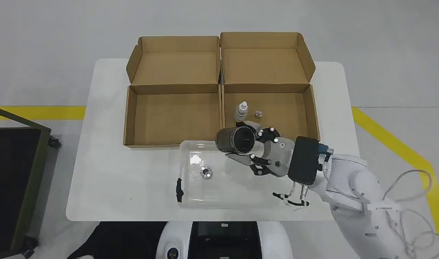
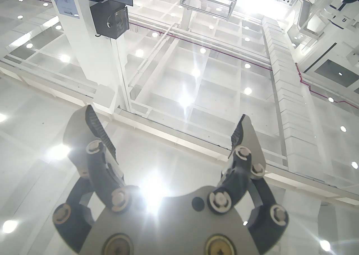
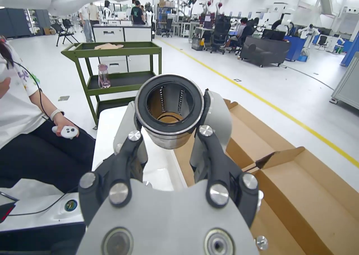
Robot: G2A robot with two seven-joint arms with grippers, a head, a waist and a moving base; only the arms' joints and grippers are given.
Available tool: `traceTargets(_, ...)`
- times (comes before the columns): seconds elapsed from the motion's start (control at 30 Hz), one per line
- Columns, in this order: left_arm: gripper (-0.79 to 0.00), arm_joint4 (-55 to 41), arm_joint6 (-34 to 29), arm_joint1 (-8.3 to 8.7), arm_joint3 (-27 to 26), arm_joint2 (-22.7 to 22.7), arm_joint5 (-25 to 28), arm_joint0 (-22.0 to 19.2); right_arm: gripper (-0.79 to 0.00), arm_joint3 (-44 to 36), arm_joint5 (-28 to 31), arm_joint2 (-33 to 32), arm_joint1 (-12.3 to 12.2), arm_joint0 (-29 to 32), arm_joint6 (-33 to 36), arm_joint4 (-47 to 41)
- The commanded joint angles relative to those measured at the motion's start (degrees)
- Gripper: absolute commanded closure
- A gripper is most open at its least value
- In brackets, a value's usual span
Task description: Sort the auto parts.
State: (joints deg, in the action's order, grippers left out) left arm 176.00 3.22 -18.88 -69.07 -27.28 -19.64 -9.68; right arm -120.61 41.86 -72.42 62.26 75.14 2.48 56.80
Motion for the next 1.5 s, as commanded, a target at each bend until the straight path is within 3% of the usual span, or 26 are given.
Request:
traceTargets(0.0, -0.785, 0.0, 0.0, 0.00, 0.0, 0.0, 0.0, 0.0, 0.000, -0.3, -1.1, -0.4, 0.1, 0.1, -0.8, -0.7)
traceTargets(0.27, -0.785, 0.0, 0.0, 0.00, 0.0, 0.0, 0.0, 0.0, 0.000, -0.9, -5.1, -1.9, 0.3, -0.5, -2.0, -4.3)
traceTargets(0.6, -0.785, 0.0, 0.0, 0.00, 0.0, 0.0, 0.0, 0.0, 0.000, 0.1, -5.0, -1.3, 0.3, -0.5, 1.6, -3.9)
traceTargets(0.93, -0.785, 0.0, 0.0, 0.00, 0.0, 0.0, 0.0, 0.0, 0.000, 6.5, -6.4, 5.5, 1.0, -3.1, 5.9, 3.8)
traceTargets(1.47, -0.785, 0.0, 0.0, 0.00, 0.0, 0.0, 0.0, 0.0, 0.000, 17.6, -14.3, 19.2, 4.4, -15.6, 10.3, 13.5)
